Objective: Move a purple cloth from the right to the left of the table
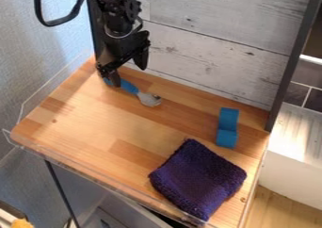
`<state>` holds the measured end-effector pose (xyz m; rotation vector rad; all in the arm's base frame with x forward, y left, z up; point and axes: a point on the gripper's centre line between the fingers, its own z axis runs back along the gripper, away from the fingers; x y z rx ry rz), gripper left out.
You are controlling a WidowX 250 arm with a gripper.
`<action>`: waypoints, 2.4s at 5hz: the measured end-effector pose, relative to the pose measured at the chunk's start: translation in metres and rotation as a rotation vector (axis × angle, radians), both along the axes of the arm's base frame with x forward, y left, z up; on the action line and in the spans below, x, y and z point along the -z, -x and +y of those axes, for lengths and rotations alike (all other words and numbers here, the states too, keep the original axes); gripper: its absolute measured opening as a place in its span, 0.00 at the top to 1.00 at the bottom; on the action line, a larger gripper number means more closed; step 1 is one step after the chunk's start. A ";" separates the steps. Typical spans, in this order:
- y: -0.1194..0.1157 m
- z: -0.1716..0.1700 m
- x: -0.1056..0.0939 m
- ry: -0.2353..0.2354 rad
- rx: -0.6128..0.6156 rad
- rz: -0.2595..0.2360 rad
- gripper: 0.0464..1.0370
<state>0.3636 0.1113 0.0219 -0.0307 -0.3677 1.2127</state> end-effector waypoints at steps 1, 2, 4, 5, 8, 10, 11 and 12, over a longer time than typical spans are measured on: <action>0.007 -0.003 0.014 0.009 -0.006 0.044 0.04; 0.021 -0.032 0.017 0.004 -0.014 0.081 0.04; 0.047 -0.086 0.009 0.007 -0.017 0.049 0.04; 0.055 -0.118 0.013 0.026 -0.007 0.057 0.04; 0.074 -0.175 0.038 0.156 -0.059 0.152 0.04; 0.078 -0.183 0.061 0.126 -0.040 0.214 0.04; 0.074 -0.181 0.063 0.107 -0.039 0.210 0.04; 0.073 -0.165 0.065 0.080 -0.072 0.204 0.04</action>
